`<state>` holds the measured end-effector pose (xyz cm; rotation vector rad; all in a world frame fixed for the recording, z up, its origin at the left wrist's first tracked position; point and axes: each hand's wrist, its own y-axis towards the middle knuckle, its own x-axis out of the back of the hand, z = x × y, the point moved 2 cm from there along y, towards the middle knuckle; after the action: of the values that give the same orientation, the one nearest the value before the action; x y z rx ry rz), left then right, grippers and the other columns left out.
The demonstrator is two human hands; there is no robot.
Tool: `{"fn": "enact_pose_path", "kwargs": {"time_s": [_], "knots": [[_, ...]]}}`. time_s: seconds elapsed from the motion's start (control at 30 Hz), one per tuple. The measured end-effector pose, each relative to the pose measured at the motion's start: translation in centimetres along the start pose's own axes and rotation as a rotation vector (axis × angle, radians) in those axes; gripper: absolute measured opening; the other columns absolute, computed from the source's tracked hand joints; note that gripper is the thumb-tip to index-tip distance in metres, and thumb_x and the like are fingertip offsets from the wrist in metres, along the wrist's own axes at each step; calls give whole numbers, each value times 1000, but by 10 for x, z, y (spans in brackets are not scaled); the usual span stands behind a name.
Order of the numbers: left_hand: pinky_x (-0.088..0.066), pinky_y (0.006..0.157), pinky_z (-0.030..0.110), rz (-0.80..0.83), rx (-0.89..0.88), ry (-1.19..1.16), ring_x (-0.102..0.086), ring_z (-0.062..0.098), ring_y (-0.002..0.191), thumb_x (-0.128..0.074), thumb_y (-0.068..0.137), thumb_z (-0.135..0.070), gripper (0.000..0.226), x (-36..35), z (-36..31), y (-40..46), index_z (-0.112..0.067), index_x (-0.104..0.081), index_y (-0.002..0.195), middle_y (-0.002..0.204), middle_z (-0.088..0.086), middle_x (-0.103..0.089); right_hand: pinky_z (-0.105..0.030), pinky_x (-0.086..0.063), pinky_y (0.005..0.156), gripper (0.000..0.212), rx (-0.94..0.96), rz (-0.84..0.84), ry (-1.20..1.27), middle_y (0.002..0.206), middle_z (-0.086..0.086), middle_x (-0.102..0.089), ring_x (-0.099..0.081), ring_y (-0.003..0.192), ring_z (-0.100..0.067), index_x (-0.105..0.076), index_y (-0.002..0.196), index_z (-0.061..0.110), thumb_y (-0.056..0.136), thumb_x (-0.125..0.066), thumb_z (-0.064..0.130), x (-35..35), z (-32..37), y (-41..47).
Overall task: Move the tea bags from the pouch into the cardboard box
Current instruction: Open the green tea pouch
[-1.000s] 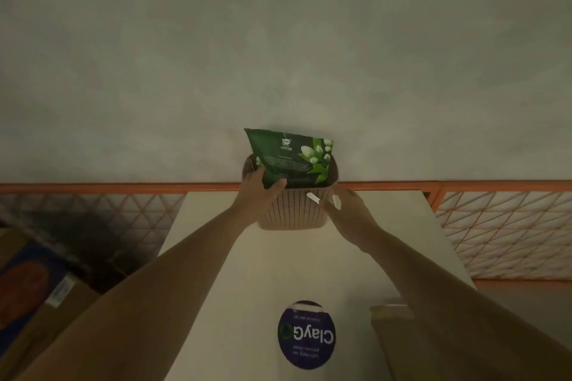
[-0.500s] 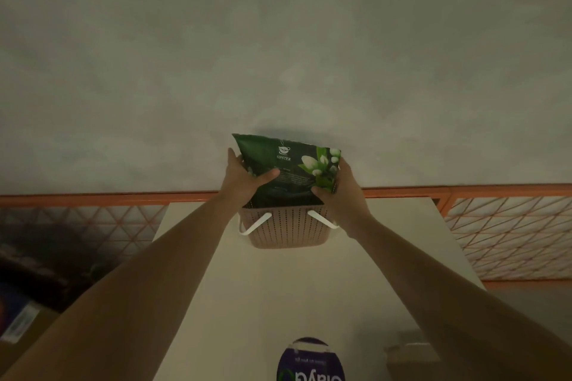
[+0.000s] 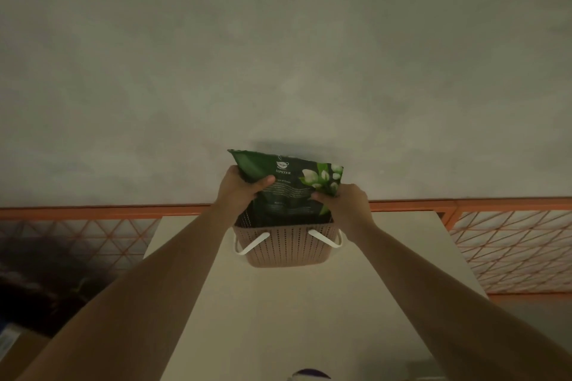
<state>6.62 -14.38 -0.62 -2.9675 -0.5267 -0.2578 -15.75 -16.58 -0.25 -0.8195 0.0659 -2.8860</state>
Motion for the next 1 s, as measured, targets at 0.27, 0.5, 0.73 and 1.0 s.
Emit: {"fn": "enact_pose_path", "kwargs": {"time_s": [0.27,0.5,0.73,1.0], "knots": [[-59,92,35,-159,-228,-57,-72,14,99,-88,75,-22,52,5,-80,-19,-8,-68,120,109,-1,-75,-10,-40,48,24,146,-213,183,82,-1,-69,-61,68,-8,-71,92,5,92,-65,28,41,59,-18],[-56,76,18,-229,-403,-171,-72,-2,85,-82,82,-8,34,13,-157,-75,-7,-66,112,102,-5,-73,-30,-48,62,25,333,-313,272,79,-4,-72,-65,72,-20,-74,90,8,90,-68,32,88,120,-68],[-55,75,17,-221,-400,-254,-72,-1,86,-79,86,-12,32,15,-162,-159,-9,-67,115,105,-5,-74,-30,-50,62,30,402,-284,210,81,-7,-71,-66,74,-23,-71,92,4,91,-67,34,115,123,-150],[-55,69,15,-183,-210,-276,-73,3,80,-79,86,-17,19,11,-93,-252,-14,-73,104,93,-10,-77,-13,-43,53,21,277,-104,207,72,4,-66,-60,65,-9,-71,86,8,89,-69,28,106,58,-240]]}}
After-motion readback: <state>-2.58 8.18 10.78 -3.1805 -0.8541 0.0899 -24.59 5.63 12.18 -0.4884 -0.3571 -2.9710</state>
